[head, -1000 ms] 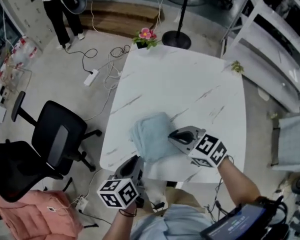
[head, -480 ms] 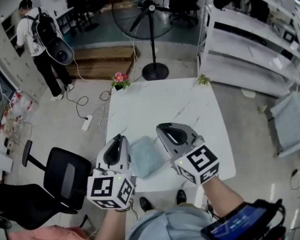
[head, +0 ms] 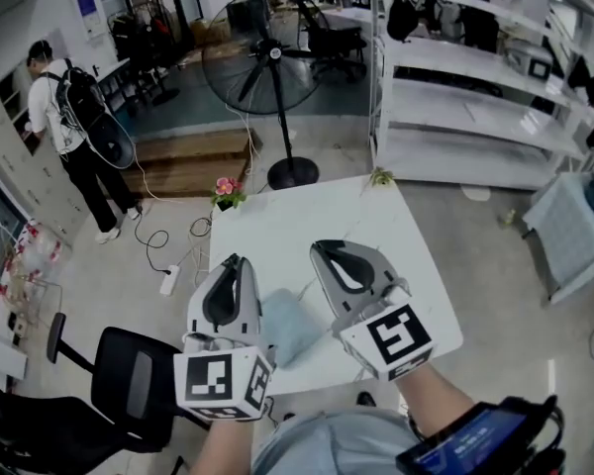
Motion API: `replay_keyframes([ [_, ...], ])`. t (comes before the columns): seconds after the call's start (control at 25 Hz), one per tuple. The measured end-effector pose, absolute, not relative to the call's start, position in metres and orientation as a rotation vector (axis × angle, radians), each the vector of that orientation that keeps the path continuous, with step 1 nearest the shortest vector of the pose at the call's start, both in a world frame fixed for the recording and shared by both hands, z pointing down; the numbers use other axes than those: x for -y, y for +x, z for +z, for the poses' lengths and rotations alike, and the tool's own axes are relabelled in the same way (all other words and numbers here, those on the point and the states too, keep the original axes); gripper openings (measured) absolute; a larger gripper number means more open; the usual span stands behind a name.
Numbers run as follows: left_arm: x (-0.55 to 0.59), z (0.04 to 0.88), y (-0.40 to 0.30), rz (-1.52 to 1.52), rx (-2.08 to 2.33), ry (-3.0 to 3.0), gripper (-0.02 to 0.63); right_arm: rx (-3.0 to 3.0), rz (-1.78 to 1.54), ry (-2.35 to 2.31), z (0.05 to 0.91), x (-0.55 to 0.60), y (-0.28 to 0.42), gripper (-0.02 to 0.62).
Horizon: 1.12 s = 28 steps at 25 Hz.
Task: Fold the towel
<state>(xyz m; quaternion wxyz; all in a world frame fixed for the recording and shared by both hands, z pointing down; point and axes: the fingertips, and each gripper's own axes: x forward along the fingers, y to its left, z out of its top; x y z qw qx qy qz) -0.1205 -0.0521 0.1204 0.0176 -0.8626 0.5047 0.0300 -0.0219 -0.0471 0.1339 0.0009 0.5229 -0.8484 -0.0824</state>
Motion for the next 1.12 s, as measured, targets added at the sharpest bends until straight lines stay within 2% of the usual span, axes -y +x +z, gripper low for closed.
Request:
replay_keyframes([
  [1.12, 0.062, 0.130, -0.122, 0.085, -1.581, -2.670, 0.018, 2.697, -0.298, 1.599, 0.138, 0.053, -0.039, 0.012],
])
